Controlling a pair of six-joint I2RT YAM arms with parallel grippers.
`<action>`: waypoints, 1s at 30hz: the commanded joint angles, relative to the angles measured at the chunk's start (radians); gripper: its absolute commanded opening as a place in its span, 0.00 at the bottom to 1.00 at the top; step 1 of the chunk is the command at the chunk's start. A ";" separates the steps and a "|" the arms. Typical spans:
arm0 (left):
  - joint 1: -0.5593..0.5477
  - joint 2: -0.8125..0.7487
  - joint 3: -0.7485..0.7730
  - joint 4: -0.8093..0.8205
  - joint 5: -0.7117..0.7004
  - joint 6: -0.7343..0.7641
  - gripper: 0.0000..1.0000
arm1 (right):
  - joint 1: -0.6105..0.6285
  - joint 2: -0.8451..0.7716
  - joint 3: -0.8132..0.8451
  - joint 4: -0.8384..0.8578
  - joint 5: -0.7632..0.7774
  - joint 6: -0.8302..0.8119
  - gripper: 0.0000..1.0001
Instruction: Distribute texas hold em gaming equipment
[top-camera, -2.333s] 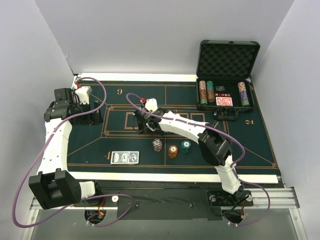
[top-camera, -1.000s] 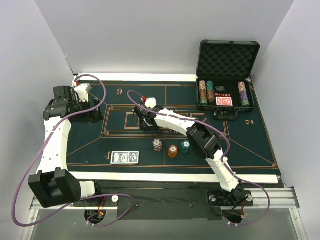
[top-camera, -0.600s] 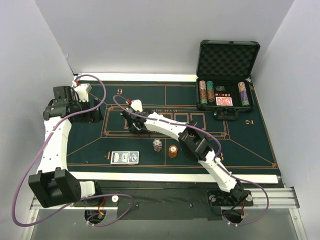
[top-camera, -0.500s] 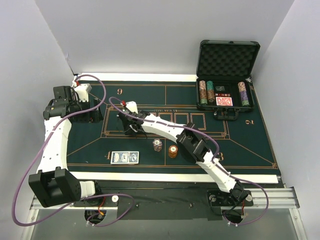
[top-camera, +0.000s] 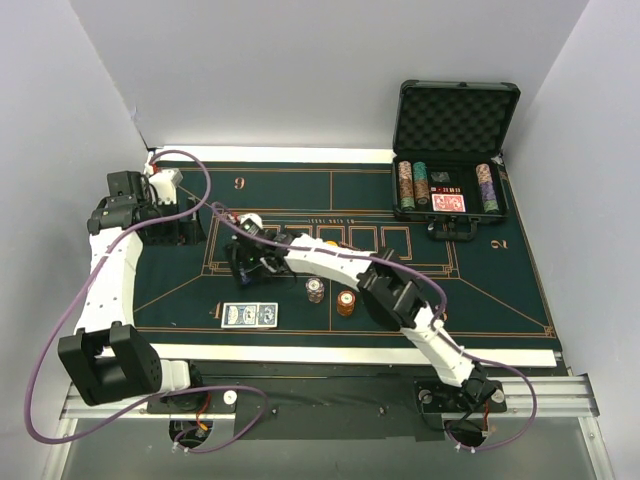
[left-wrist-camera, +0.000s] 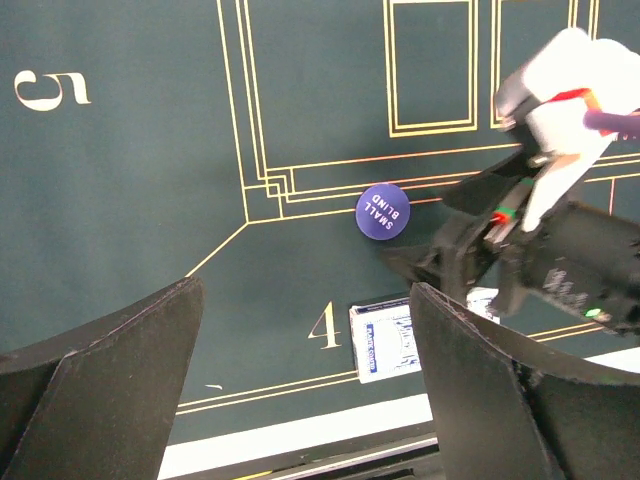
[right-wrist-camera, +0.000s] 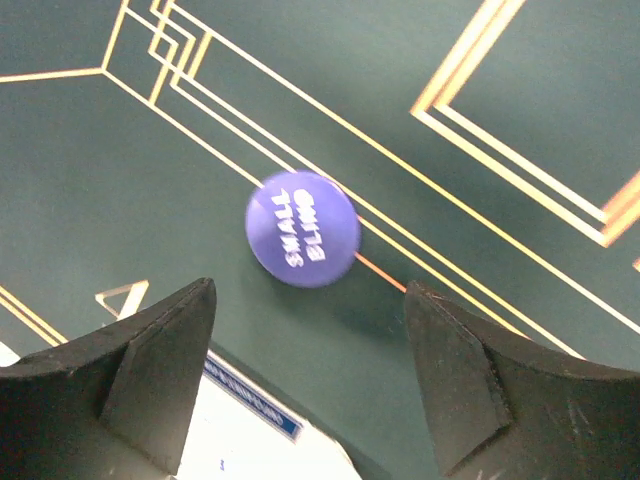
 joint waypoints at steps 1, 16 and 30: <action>0.007 0.008 0.003 0.047 0.067 0.017 0.95 | -0.071 -0.224 -0.121 0.058 -0.048 -0.002 0.72; -0.324 0.050 -0.236 0.213 -0.125 0.155 0.95 | -0.348 -0.753 -0.732 0.129 0.080 0.054 0.66; -0.502 0.275 -0.230 0.345 -0.323 0.167 0.95 | -0.378 -0.798 -0.871 0.190 0.064 0.099 0.66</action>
